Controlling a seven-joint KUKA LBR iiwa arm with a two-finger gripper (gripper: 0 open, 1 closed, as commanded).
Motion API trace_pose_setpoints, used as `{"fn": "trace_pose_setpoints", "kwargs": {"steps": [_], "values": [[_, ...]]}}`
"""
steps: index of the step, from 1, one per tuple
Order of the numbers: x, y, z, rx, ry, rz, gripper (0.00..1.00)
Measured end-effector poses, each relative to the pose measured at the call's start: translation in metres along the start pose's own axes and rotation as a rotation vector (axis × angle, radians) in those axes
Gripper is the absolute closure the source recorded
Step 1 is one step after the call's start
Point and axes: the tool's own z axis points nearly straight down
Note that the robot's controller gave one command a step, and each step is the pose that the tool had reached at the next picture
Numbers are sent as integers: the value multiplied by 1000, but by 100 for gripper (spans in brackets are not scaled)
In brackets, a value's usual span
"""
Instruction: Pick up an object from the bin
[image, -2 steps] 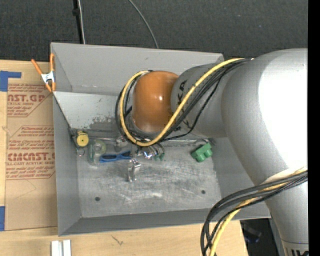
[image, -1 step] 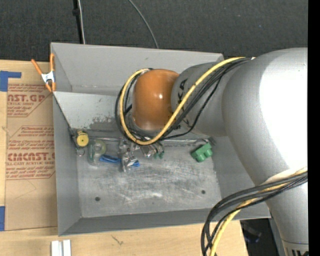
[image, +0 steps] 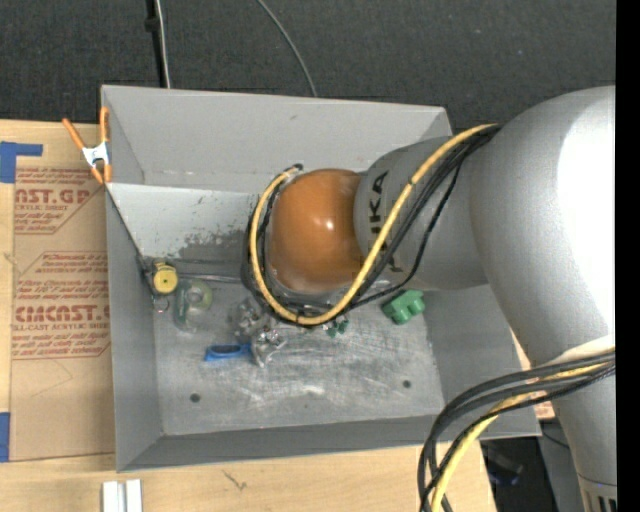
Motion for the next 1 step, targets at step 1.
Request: {"fn": "trace_pose_setpoints", "kwargs": {"steps": [1], "values": [[-3, 5, -118, -8, 21, -16, 100]]}}
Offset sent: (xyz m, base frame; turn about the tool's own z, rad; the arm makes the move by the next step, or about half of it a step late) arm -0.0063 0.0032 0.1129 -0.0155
